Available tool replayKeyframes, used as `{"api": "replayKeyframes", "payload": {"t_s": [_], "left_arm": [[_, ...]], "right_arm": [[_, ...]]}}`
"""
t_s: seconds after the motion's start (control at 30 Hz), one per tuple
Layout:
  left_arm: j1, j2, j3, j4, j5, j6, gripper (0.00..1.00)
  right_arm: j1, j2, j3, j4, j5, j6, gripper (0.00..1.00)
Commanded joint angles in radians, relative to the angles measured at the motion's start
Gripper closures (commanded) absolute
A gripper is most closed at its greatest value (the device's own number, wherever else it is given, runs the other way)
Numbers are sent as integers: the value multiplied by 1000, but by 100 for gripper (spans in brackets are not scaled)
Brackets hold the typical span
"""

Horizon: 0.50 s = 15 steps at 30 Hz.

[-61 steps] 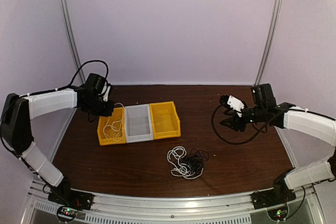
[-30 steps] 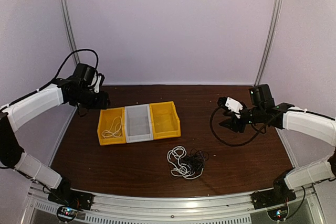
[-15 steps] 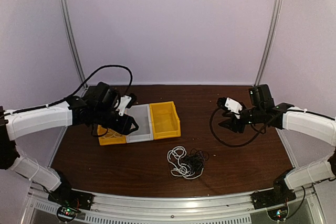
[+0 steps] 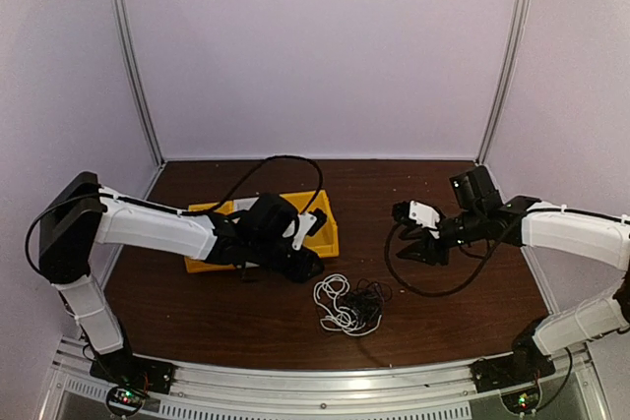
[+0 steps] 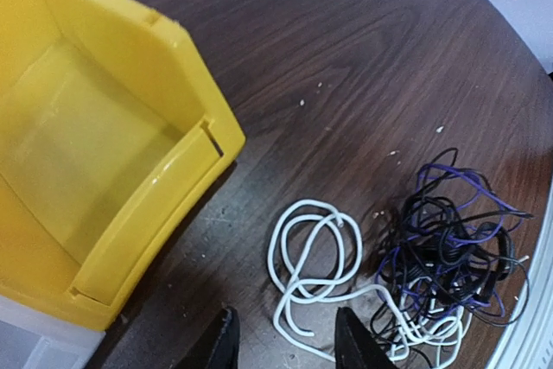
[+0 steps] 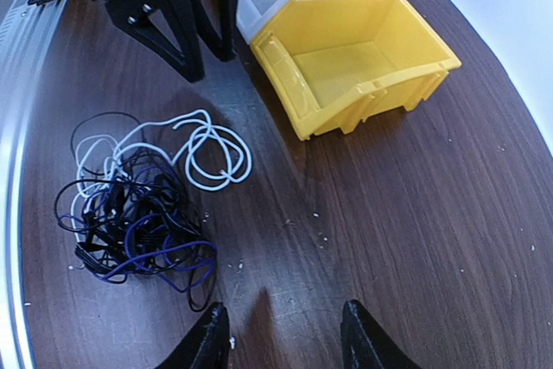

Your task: Untangle the cables

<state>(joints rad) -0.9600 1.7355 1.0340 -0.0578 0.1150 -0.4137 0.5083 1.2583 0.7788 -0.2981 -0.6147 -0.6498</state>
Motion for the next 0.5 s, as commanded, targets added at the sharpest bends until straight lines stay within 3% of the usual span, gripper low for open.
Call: {"api": "replayKeyframes", "payload": {"t_s": [0.0,0.2,0.47], "left_arm": [[-24,57,29,28,-58,-95,61],[-29,112,36,13,-75,-102,59],[-29,197,98,-48,-66,-15,72]], "right_arm": [[36,8,29,-64,-84,-49,54],[56,11,31,-58,-112,-29,53],[72,48,31,-55,-70,-41,53]]}}
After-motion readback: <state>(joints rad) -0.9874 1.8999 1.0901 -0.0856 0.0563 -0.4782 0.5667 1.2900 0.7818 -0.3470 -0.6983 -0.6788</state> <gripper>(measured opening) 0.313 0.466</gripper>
